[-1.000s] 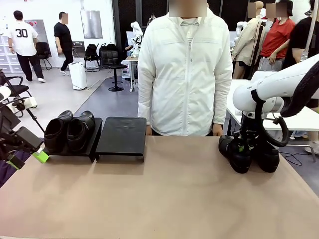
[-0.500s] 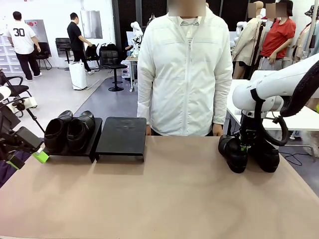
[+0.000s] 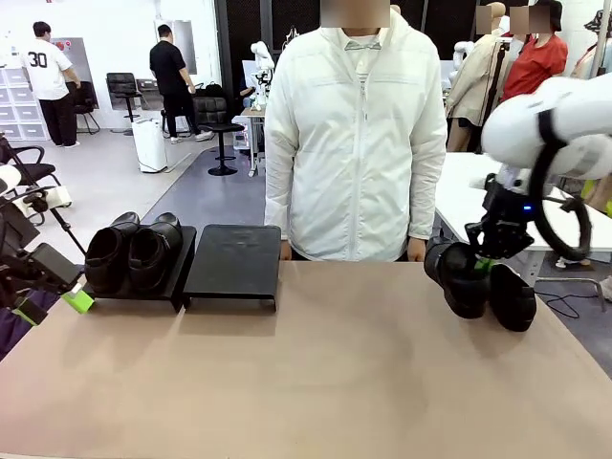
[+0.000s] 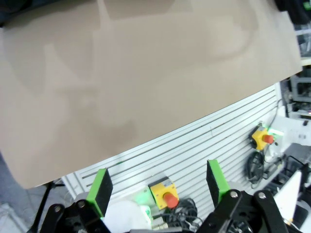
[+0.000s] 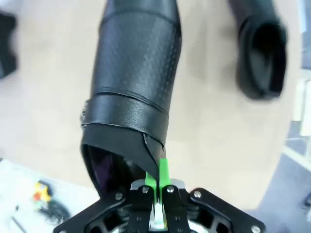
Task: Organize the shoes by placing them on the stand.
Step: Pick up one Shoe and place it in the middle of the table.
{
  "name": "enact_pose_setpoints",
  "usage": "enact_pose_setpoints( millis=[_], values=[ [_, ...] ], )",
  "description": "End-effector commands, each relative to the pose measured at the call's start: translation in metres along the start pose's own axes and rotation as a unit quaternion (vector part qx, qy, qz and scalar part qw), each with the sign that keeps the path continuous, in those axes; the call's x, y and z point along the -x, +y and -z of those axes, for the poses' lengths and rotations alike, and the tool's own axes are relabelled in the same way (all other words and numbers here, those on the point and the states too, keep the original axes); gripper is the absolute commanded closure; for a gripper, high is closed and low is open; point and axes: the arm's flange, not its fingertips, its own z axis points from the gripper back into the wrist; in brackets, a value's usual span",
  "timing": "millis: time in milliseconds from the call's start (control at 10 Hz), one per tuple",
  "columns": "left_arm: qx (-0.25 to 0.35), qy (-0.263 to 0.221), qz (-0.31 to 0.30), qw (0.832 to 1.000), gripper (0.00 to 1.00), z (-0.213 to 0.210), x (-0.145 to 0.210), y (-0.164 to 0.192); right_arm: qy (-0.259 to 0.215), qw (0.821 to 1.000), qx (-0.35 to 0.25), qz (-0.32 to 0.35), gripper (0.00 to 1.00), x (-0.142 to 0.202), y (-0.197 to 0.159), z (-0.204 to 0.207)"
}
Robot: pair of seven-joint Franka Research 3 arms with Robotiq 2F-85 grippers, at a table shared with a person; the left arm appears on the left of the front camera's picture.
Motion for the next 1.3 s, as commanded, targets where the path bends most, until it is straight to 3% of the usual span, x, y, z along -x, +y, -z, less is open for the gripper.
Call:
enact_pose_setpoints(
  millis=[0, 100, 200, 300, 400, 700, 800, 900, 1000, 1200],
  values=[
    [-0.002, 0.004, 0.001, 1.000, 0.00, -0.003, 0.000, 0.001, -0.020, 0.998, -0.001, -0.053, 1.00, 0.089, -0.002, -0.007],
    [-0.002, 0.004, 0.001, 1.000, 0.00, -0.003, 0.000, 0.001, -0.039, 0.997, 0.005, -0.067, 1.00, 0.118, -0.003, -0.001],
    [-0.002, 0.004, 0.001, 1.000, 0.00, -0.003, 0.000, 0.001, -0.042, 0.994, -0.003, -0.105, 1.00, 0.125, -0.002, 0.004],
    [-0.002, 0.004, 0.001, 1.000, 0.00, -0.003, 0.000, 0.001, -0.044, 0.986, -0.013, -0.158, 1.00, 0.105, 0.004, 0.001],
    [-0.002, 0.004, 0.001, 1.000, 0.00, -0.003, 0.000, 0.001, -0.015, 0.998, 0.003, -0.066, 1.00, 0.122, 0.002, 0.000],
    [-0.002, 0.004, 0.001, 1.000, 0.00, -0.003, 0.000, 0.001, -0.017, 0.995, 0.000, -0.095, 1.00, 0.131, 0.003, 0.006],
    [-0.002, 0.004, 0.001, 1.000, 0.00, -0.003, 0.000, 0.001, 0.031, 0.990, -0.050, -0.130, 1.00, 0.129, 0.024, 0.027],
    [-0.002, 0.004, 0.001, 1.000, 0.00, -0.003, 0.000, 0.001, 0.032, 0.994, -0.050, -0.092, 1.00, 0.145, 0.056, 0.052],
    [-0.002, 0.004, 0.001, 1.000, 0.00, -0.003, 0.000, 0.001, 0.044, 0.991, -0.061, -0.112, 1.00, 0.170, 0.091, 0.080],
    [-0.002, 0.004, 0.001, 1.000, 0.00, -0.003, 0.000, 0.001, 0.016, 0.989, -0.122, -0.088, 1.00, 0.201, 0.151, 0.115]
  ],
)
